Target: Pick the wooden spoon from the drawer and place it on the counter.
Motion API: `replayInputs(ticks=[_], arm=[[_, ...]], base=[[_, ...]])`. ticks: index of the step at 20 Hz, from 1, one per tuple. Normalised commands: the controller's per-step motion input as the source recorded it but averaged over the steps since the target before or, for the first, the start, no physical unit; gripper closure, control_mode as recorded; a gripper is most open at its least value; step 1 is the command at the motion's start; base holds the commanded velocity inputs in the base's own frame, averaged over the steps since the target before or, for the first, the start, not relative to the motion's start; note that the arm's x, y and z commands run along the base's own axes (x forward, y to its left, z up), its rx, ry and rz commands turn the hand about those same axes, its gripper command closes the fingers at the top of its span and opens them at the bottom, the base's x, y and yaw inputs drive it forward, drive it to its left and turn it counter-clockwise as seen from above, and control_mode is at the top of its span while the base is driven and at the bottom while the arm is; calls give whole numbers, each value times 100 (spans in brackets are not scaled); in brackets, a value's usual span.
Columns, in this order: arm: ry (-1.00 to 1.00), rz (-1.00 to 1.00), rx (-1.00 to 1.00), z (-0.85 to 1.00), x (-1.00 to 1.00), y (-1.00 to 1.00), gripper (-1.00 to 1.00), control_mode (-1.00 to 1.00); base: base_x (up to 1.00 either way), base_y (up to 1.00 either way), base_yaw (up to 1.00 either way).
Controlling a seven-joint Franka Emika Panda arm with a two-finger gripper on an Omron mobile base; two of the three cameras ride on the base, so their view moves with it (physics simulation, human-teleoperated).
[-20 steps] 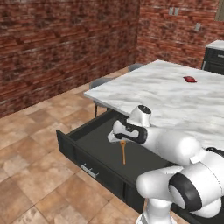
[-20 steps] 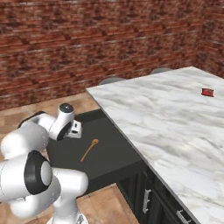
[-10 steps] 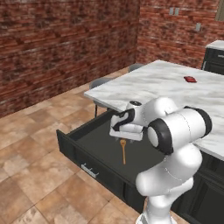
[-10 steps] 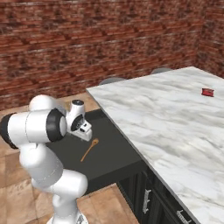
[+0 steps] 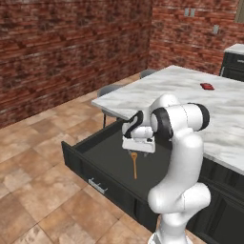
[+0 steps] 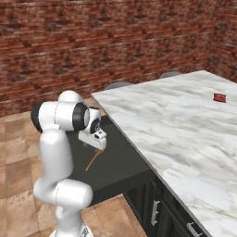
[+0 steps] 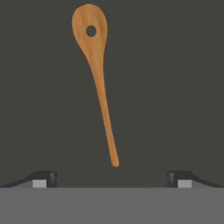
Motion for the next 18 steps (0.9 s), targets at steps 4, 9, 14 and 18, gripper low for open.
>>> replayInputs(ticks=[4,9,14,18], arm=[[0,0,-14,-75,22,0,-100,-100],[0,0,-5,-66,27,0,-100,-100],[0,0,0,-56,34,0,-100,-100],[0,0,-2,-52,13,4,100,-100]], base=[[0,0,0],[0,0,0],[0,0,0],[0,0,0]])
